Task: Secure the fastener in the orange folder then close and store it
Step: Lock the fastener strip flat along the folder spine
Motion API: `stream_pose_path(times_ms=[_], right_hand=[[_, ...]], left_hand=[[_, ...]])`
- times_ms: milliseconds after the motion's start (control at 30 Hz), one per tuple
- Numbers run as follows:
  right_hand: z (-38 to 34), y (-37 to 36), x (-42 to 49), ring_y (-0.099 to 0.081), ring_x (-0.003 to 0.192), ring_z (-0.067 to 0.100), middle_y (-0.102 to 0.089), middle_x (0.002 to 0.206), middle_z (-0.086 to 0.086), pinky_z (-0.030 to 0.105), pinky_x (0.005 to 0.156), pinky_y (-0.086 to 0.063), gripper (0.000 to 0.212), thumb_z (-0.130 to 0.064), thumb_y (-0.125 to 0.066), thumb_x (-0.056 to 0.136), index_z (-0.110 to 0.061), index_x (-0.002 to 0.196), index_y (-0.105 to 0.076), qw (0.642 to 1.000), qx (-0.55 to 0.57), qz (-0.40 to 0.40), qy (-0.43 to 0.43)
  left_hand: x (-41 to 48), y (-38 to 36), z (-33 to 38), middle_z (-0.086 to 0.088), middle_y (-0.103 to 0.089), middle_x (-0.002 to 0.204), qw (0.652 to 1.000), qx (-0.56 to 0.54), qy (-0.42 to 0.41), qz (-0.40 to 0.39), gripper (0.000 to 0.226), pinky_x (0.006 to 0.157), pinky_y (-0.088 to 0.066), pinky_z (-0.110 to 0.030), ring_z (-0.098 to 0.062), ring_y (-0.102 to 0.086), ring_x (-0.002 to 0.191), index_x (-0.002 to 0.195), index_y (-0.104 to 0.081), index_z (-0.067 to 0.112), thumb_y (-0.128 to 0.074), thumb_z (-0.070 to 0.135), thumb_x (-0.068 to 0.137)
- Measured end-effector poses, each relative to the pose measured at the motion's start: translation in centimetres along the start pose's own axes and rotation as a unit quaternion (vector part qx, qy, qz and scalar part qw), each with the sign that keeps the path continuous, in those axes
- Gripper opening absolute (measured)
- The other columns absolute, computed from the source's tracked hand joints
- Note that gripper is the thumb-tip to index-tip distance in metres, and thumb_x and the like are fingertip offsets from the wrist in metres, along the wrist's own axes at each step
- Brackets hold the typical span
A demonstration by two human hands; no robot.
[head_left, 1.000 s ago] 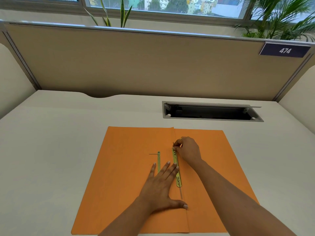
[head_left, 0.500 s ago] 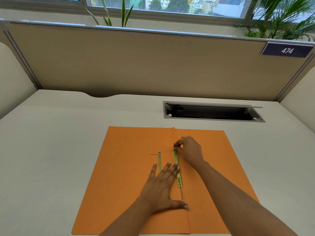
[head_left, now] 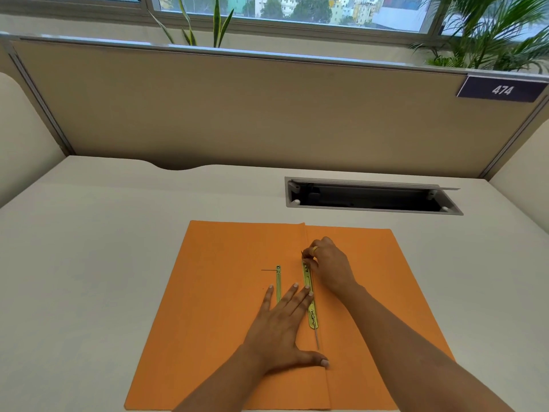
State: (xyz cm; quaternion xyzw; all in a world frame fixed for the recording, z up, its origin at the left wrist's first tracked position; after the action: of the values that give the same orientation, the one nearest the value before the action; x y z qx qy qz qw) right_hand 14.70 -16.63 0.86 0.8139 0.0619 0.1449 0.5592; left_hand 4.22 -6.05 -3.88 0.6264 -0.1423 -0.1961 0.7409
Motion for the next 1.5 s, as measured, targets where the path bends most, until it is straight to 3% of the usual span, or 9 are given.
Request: stream_pose_path(times_ms=[333,467,633,867,1100,1233,1333,1400,1500], right_hand=[[-0.9,0.4,0.8,-0.047,0.107,0.021,-0.065,0.107,0.006,0.034,0.077,-0.046,0.026,-0.018,-0.051,0.091,-0.010,0.111,-0.065,0.990,-0.077,-0.069,0.092],[-1.2,0.3,1.0,-0.047,0.107,0.020,-0.065,0.107,0.005,0.033,0.077,-0.045,0.025,-0.017,-0.052,0.090,-0.010,0.111,-0.065,0.989,-0.077,-0.077,0.096],[-1.0,0.3,1.3,-0.046,0.105,0.019,-0.066,0.105,0.004,0.028,0.073,-0.041,0.024,-0.018,-0.055,0.088,-0.011,0.108,-0.066,0.993,-0.062,-0.078,0.069],[0.5,-0.2,1.2,-0.047,0.106,0.020,-0.065,0.103,0.005,0.027,0.073,-0.035,0.019,-0.024,-0.061,0.085,-0.015,0.100,-0.069,0.996,0.037,-0.062,-0.057],[1.3,-0.5,0.5,-0.055,0.101,0.022,-0.064,0.094,0.004,0.024,0.072,-0.035,0.021,-0.020,-0.065,0.082,-0.014,0.103,-0.066,0.983,0.129,-0.052,-0.120],[1.1,-0.8,0.3,-0.053,0.103,0.024,-0.059,0.098,0.008,0.028,0.076,-0.039,0.027,-0.020,-0.055,0.089,-0.019,0.116,-0.061,0.987,0.106,-0.071,-0.097],[1.3,-1.1,-0.1,-0.052,0.105,0.028,-0.047,0.092,0.006,0.031,0.080,-0.041,0.027,-0.019,-0.048,0.093,-0.018,0.117,-0.061,0.986,0.106,-0.082,-0.102],[1.5,-1.0,-0.4,-0.052,0.105,0.030,-0.050,0.095,0.010,0.031,0.083,-0.041,0.027,-0.015,-0.046,0.094,-0.016,0.117,-0.061,0.984,0.119,-0.072,-0.114],[1.6,-0.9,-1.3,-0.053,0.108,0.031,-0.056,0.110,0.018,0.036,0.090,-0.044,0.029,-0.009,-0.044,0.093,-0.011,0.118,-0.059,0.982,0.130,-0.061,-0.126]], left_hand=[[0.0,0.1,0.1,0.006,-0.053,0.138,1.000,0.005,-0.004,0.003,0.110,0.099,-0.018,-0.050,-0.014,-0.044,0.132,0.134,-0.045,0.017,-0.011,0.093,0.063],[0.0,-0.1,0.2,0.003,-0.033,0.152,0.999,-0.027,-0.027,0.004,0.114,0.104,-0.001,-0.051,-0.022,-0.014,0.142,0.144,-0.027,0.014,-0.019,0.093,0.062],[0.0,-0.2,0.1,0.006,-0.052,0.139,1.000,-0.006,-0.013,-0.006,0.109,0.099,-0.018,-0.050,-0.015,-0.043,0.132,0.134,-0.045,0.017,-0.012,0.092,0.063],[0.1,-0.1,0.1,0.008,-0.054,0.136,1.000,-0.005,-0.006,-0.008,0.109,0.098,-0.021,-0.050,-0.013,-0.046,0.130,0.133,-0.047,0.017,-0.012,0.093,0.063],[0.0,0.1,0.1,0.008,-0.055,0.136,1.000,-0.007,0.002,-0.003,0.108,0.097,-0.021,-0.050,-0.012,-0.047,0.129,0.132,-0.048,0.017,-0.011,0.092,0.063],[0.0,0.2,0.1,0.008,-0.055,0.136,1.000,-0.016,0.005,-0.012,0.108,0.098,-0.021,-0.049,-0.012,-0.047,0.129,0.132,-0.047,0.018,-0.011,0.092,0.063],[0.0,0.1,0.1,0.008,-0.054,0.137,1.000,-0.010,0.006,-0.011,0.108,0.098,-0.020,-0.049,-0.012,-0.047,0.130,0.133,-0.046,0.018,-0.011,0.092,0.063],[-0.1,0.1,0.1,0.007,-0.053,0.138,1.000,-0.012,0.011,-0.020,0.108,0.098,-0.020,-0.049,-0.013,-0.046,0.130,0.134,-0.045,0.018,-0.011,0.092,0.063],[-0.3,-0.1,0.1,0.004,-0.037,0.149,0.999,-0.036,-0.009,-0.021,0.112,0.105,-0.004,-0.049,-0.019,-0.023,0.141,0.142,-0.031,0.014,-0.017,0.093,0.063]])
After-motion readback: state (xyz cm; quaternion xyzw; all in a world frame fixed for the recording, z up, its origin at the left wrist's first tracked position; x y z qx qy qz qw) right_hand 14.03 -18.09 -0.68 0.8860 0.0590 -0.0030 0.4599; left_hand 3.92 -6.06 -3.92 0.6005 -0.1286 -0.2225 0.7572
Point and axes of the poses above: each hand's wrist, its own x-axis towards the middle knuckle, its own y-axis out of the back of the hand, z = x × y, the point moved 5 cm from there along x, towards the middle knuckle
